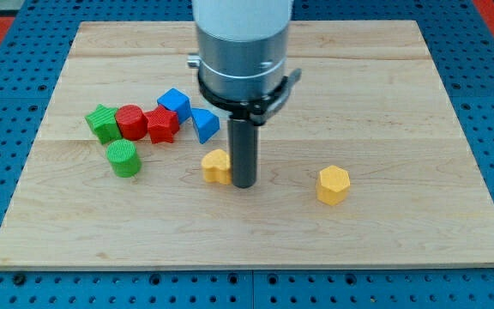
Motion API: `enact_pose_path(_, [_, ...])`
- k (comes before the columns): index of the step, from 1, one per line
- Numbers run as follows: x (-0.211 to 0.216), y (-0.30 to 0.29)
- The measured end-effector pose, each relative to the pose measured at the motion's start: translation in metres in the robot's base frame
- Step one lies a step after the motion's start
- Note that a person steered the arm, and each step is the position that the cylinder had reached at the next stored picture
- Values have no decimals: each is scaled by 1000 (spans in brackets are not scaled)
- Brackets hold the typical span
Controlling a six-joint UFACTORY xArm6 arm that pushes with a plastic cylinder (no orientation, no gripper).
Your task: Slightly touch the right of the yellow heart
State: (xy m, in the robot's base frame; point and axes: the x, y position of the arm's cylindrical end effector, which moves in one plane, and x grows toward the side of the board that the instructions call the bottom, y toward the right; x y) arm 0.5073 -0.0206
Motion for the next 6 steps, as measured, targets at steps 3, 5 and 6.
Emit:
enact_pose_path(3, [-29,-46])
enact_pose_path(5, [4,-7])
enact_pose_path(6, [-26,4])
